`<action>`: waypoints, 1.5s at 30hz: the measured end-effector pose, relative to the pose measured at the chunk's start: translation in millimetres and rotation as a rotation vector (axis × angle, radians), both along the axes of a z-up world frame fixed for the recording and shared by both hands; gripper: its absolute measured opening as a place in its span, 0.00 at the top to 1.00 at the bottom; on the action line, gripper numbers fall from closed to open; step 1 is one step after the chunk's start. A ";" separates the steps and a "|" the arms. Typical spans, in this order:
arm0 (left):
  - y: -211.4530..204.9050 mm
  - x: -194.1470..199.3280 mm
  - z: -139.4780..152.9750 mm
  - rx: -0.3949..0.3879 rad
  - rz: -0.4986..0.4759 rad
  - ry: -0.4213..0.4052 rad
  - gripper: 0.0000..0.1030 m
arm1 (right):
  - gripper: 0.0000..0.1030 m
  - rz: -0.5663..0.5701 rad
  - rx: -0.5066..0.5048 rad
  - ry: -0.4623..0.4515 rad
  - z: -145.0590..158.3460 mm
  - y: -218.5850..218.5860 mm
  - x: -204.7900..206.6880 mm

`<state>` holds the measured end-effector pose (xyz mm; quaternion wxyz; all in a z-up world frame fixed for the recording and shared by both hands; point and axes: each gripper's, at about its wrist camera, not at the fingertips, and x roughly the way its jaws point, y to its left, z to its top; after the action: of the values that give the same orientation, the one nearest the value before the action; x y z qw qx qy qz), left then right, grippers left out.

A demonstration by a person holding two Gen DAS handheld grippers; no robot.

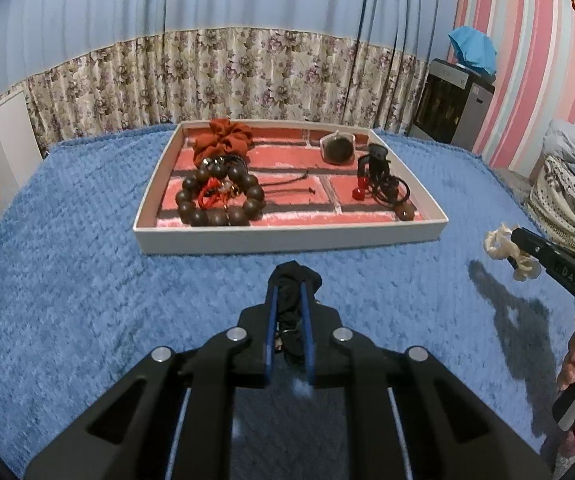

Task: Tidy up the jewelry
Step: 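Carry both scrunchies into the tray and open both tools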

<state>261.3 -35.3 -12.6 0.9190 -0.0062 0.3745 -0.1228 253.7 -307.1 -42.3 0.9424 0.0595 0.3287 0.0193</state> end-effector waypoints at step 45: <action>24.2 153.4 -34.0 0.119 0.117 -0.004 0.88 | 0.90 0.028 -0.055 0.058 -48.5 84.9 161.3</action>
<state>414.7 -11.1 -46.5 0.9242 0.0269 0.3782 -0.0462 415.0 -222.1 -90.8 0.9333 0.0295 0.3571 0.0216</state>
